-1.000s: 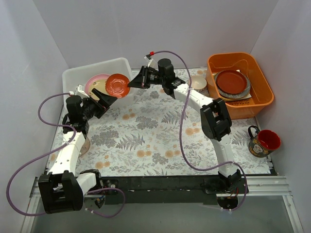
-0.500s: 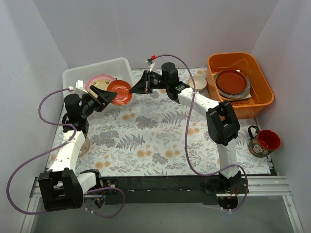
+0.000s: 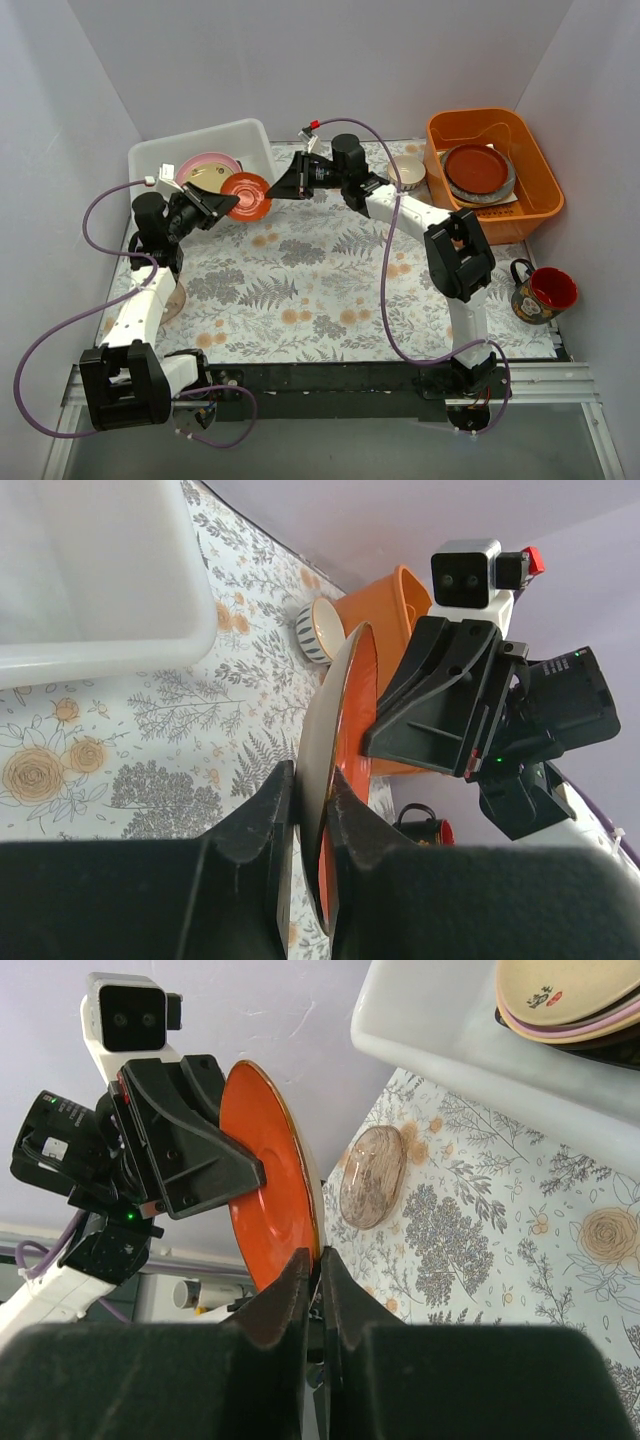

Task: Place the plates into the plastic bin on the countertop
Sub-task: Place the plate in the plastic bin.

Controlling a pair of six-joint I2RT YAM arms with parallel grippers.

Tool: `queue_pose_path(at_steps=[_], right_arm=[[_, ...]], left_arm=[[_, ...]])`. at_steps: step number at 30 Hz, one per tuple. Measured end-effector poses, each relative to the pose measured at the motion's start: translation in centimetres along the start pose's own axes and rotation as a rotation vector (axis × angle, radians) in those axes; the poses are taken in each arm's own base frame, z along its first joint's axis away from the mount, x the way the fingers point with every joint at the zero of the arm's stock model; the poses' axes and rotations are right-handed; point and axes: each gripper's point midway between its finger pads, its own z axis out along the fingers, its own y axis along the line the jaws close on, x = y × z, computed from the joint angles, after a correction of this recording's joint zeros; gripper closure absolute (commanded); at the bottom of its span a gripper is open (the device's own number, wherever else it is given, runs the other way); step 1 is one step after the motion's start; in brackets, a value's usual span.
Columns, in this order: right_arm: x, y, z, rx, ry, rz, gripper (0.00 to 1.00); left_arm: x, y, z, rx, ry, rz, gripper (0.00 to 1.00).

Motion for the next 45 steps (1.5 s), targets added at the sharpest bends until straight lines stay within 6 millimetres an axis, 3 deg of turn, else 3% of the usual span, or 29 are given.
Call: queue_pose_path(at_steps=[1, 2, 14, 20, 23, 28, 32, 39, 45], right_arm=[[0.1, 0.0, -0.1, 0.001, 0.0, 0.001, 0.04], [0.2, 0.0, -0.2, 0.001, 0.003, -0.002, 0.02], [0.7, 1.3, -2.7, 0.023, -0.034, -0.04, 0.02], [1.3, 0.2, -5.7, 0.095, -0.064, -0.063, 0.02], [2.2, -0.5, -7.4, 0.143, -0.071, -0.079, 0.02], [5.8, -1.5, -10.2, 0.217, -0.052, -0.114, 0.02], [9.4, -2.9, -12.4, 0.273, -0.027, -0.118, 0.02], [13.0, -4.5, -14.5, 0.332, 0.012, -0.107, 0.02], [15.2, -4.6, -16.3, 0.358, 0.024, -0.133, 0.02]], left_arm=[[0.0, 0.0, 0.0, 0.0, 0.002, -0.001, 1.0], [0.1, 0.1, 0.0, -0.004, 0.004, -0.005, 1.0], [0.0, 1.9, 0.7, -0.084, 0.022, -0.024, 1.0], [-1.9, 3.2, 2.4, -0.124, 0.012, -0.034, 1.0], [-3.7, 5.3, 2.8, -0.159, -0.007, -0.073, 1.0], [-7.5, 9.1, 2.9, -0.216, -0.055, -0.135, 1.0], [-10.1, 10.7, 3.3, -0.227, -0.075, -0.148, 1.0], [-11.7, 12.6, 4.9, -0.229, -0.059, -0.163, 1.0], [-10.9, 16.2, 6.4, -0.267, -0.018, -0.22, 0.95]])
